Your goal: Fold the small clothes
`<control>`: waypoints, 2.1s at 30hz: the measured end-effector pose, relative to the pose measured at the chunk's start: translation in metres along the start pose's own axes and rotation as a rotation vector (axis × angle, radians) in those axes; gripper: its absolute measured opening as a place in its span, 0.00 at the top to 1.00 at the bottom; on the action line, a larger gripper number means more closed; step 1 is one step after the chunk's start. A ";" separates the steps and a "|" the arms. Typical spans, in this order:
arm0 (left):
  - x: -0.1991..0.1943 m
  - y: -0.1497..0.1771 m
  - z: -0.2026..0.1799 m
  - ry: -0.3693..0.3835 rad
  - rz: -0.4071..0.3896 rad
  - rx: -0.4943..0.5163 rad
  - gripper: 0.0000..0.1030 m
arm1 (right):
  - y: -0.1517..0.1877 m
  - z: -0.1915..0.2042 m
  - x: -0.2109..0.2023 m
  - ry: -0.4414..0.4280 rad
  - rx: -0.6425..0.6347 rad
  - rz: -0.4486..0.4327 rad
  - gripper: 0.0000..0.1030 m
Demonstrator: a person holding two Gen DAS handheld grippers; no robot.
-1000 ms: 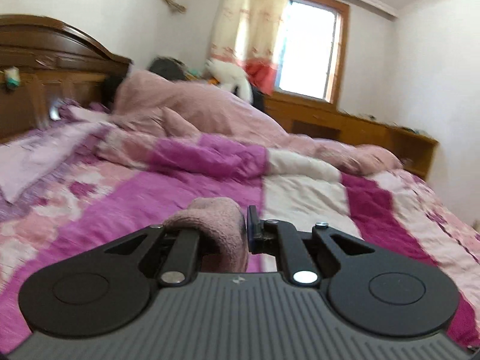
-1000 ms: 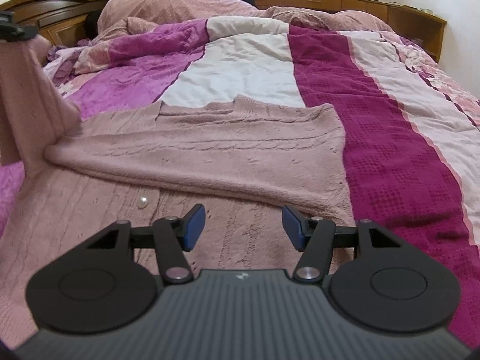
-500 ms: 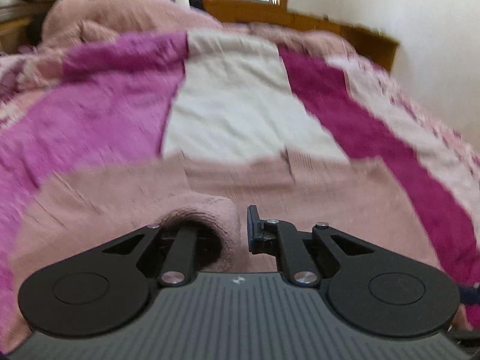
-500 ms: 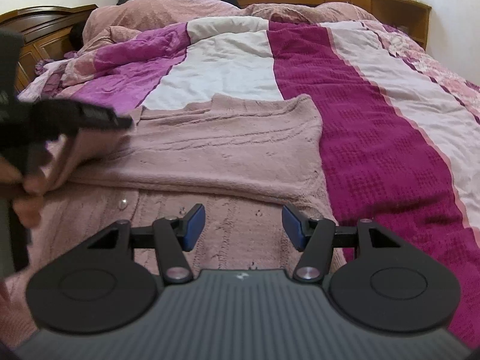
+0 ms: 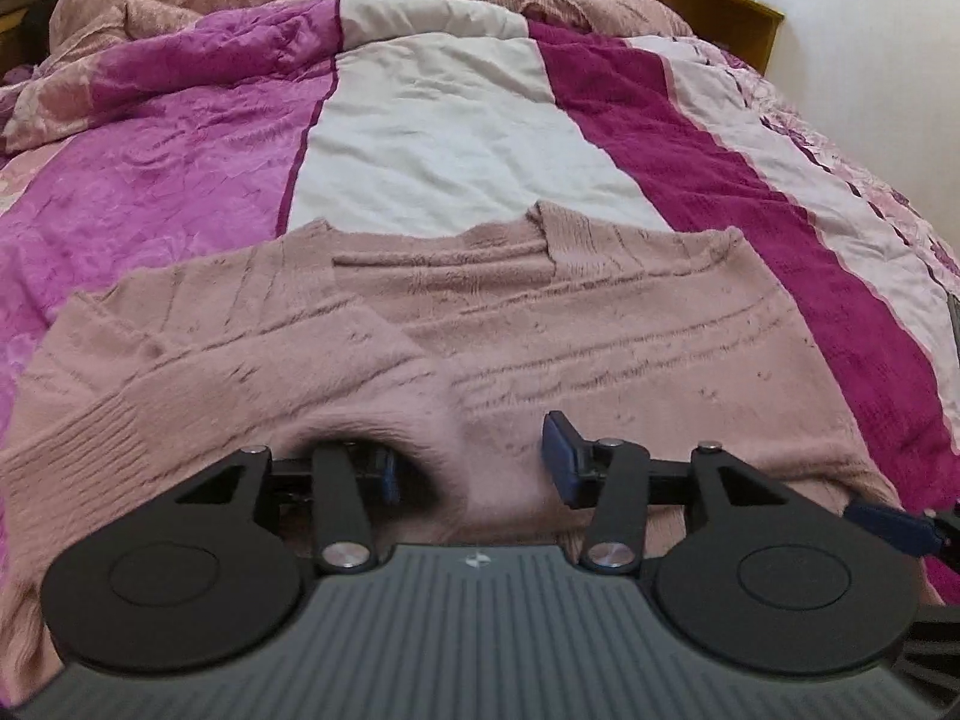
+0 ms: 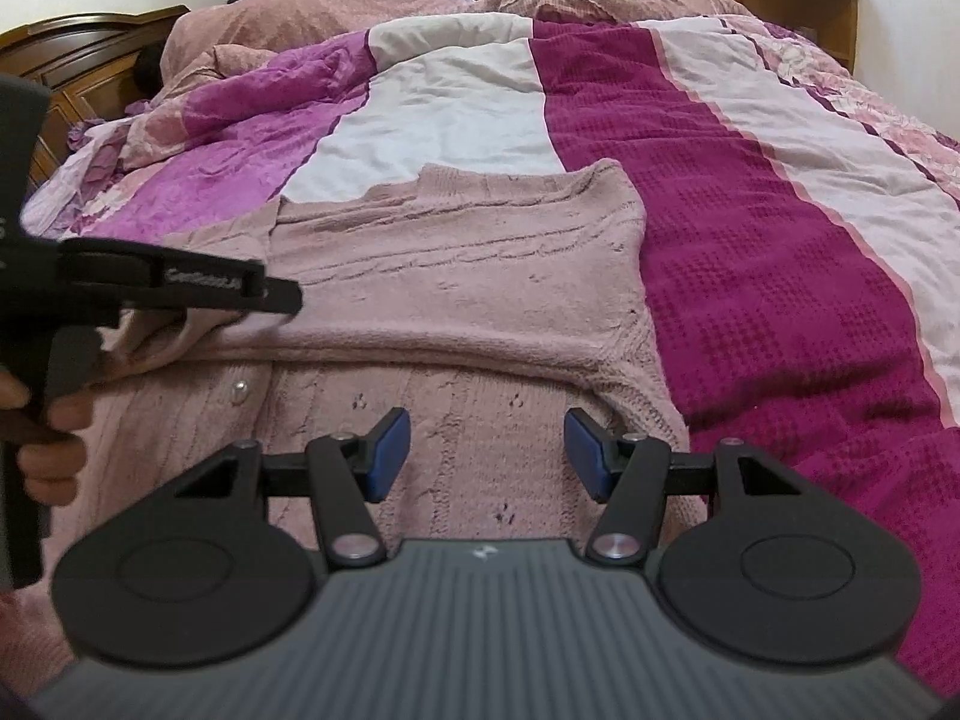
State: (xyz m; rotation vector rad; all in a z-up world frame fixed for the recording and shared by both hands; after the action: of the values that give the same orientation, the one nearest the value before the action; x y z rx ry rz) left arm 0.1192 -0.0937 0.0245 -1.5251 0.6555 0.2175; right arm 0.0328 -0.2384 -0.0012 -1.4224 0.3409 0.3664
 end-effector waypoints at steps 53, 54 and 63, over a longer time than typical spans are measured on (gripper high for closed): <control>-0.146 0.037 0.177 -0.408 0.031 -0.189 0.48 | -0.041 0.172 0.012 -0.421 -0.208 -0.112 0.43; -0.147 0.037 0.178 -0.411 0.030 -0.191 0.48 | -0.041 0.176 0.013 -0.433 -0.211 -0.112 0.43; -0.152 0.046 0.196 -0.448 0.036 -0.218 0.48 | -0.028 0.221 0.019 -0.541 -0.297 -0.082 0.43</control>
State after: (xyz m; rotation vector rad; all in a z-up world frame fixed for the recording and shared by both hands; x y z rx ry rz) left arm 0.0225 0.1378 0.0483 -1.6006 0.3083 0.6542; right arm 0.0652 -0.0215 0.0417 -1.5533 -0.2205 0.7359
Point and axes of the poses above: each gripper's, at about its wrist camera, not at the fingertips, and x roughly the way its jaws point, z to its left, y to its underside, the point moved 6 cm from there along x, roughly the way its jaws point, and after that the axes turned 13 degrees about -z, right-handed, at the moved point
